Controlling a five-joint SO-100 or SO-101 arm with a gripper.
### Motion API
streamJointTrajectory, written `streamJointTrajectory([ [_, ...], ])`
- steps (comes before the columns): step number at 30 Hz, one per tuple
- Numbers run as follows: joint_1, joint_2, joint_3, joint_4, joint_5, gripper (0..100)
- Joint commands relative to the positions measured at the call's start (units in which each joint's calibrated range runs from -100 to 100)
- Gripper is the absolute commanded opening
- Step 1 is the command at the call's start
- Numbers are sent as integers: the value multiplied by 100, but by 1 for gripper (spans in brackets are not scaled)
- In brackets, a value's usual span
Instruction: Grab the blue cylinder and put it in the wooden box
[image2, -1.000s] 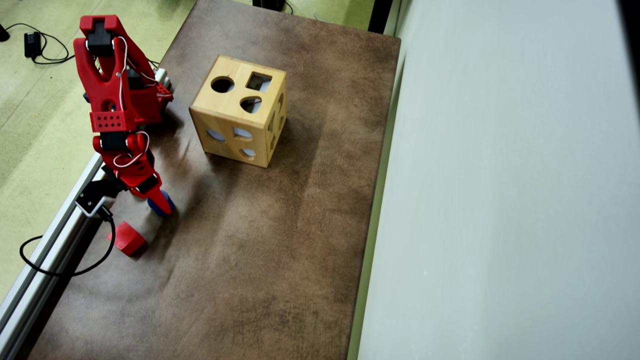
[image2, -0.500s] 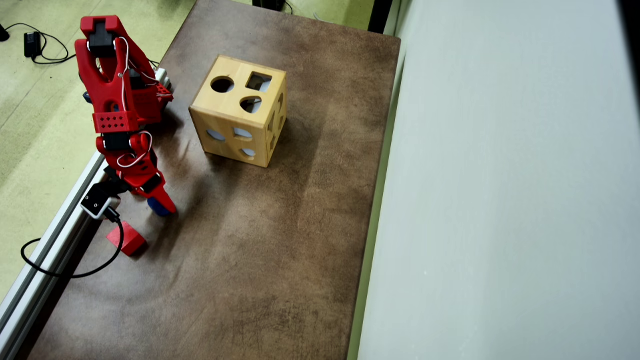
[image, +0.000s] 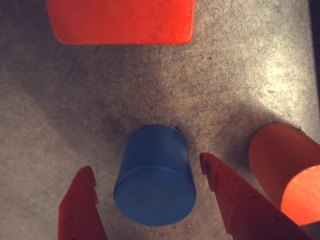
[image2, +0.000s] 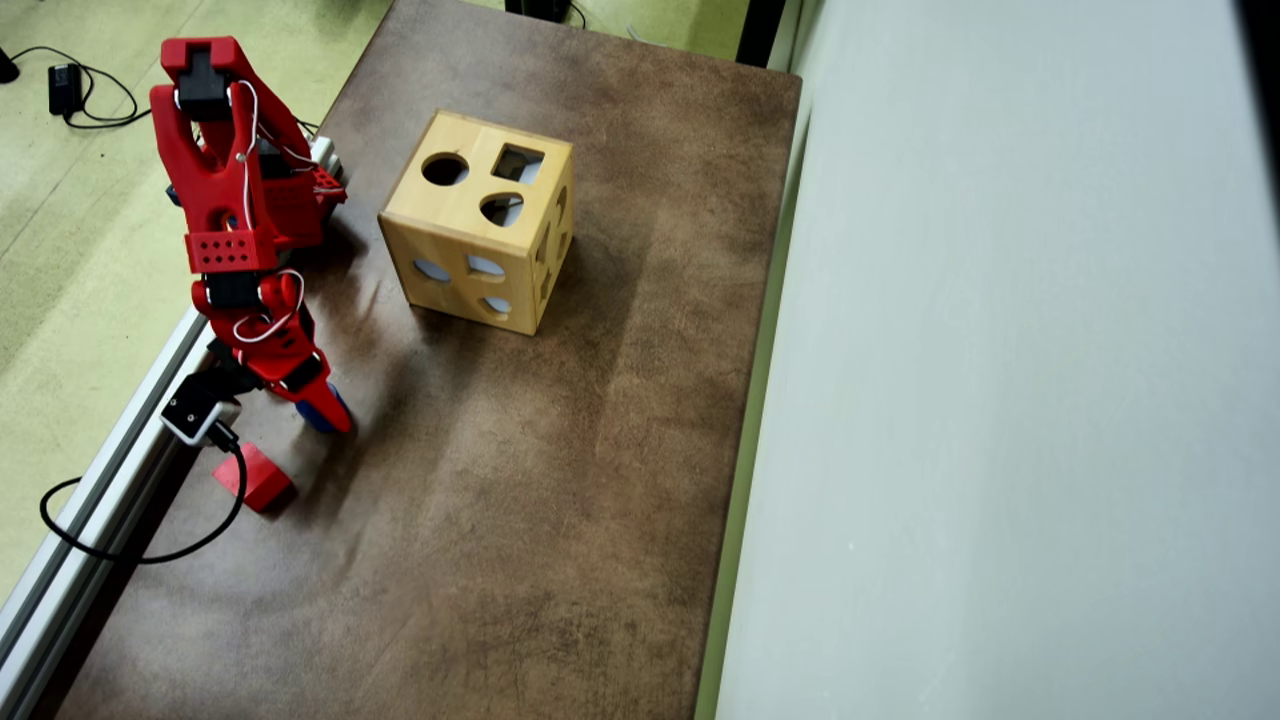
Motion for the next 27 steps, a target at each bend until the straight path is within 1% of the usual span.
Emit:
streamJointTrajectory([
  [1, -28, -26, -224, -44, -5, 34],
  [27, -72, 58, -134, -44, 39, 33],
])
